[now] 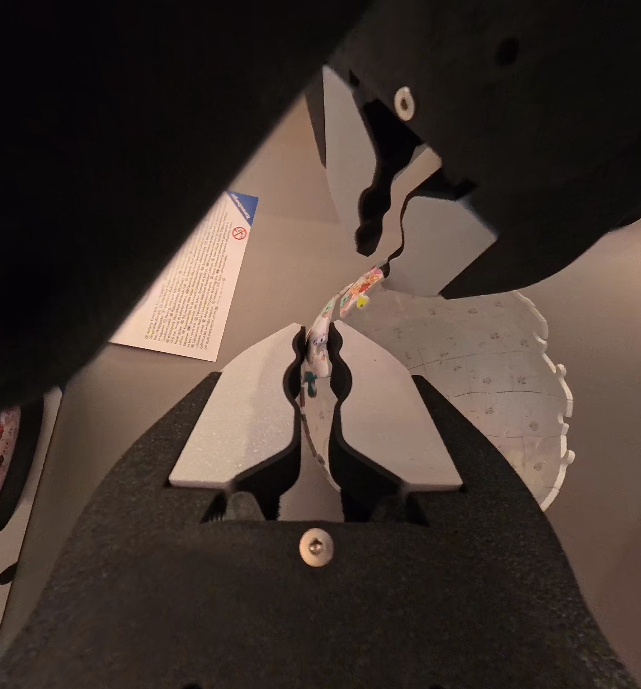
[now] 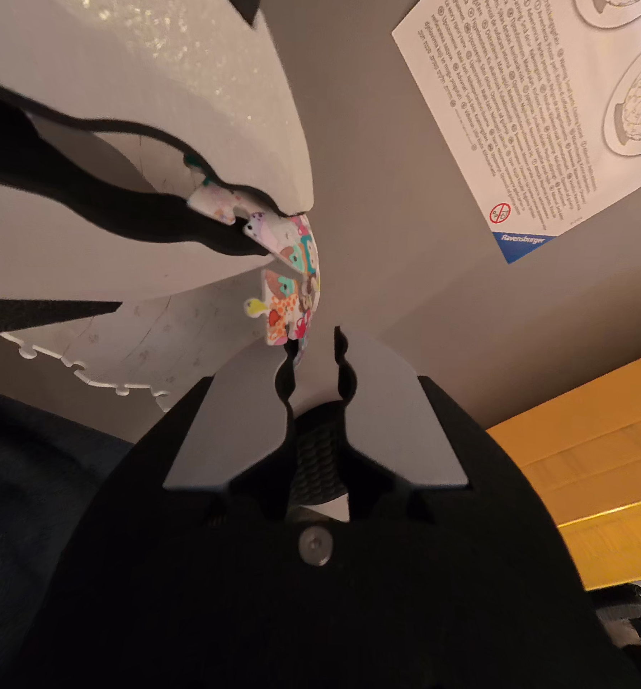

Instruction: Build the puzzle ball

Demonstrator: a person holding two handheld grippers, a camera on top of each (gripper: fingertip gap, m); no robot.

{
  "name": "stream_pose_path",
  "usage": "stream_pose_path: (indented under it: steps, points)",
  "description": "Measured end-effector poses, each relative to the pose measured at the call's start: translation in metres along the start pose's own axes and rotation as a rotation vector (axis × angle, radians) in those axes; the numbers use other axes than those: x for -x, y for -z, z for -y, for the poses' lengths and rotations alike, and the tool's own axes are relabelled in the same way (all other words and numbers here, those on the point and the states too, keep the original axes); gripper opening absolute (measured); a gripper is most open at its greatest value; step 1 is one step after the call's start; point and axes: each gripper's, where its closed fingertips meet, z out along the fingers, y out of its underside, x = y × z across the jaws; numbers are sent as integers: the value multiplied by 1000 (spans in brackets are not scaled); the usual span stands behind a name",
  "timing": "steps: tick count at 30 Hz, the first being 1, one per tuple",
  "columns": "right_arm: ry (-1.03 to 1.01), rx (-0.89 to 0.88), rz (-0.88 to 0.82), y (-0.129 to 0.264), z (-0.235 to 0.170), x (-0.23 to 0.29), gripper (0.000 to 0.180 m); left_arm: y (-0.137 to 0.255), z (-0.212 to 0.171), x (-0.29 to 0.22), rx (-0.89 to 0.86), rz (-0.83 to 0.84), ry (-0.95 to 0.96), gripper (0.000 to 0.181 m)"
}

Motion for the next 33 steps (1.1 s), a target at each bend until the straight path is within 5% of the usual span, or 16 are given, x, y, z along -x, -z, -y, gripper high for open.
stream_pose_path:
  steps: [25, 29, 33]
  points:
    - [20, 40, 21, 1, -2, 3, 6, -1, 1, -2, -1, 6, -5, 11]
    - [77, 25, -76, 3, 0, -6, 26, 0, 2, -2, -11, -2, -9, 10]
    - [68, -23, -58, 3, 3, -6, 27, 0, 1, -2, -4, 3, -9, 11]
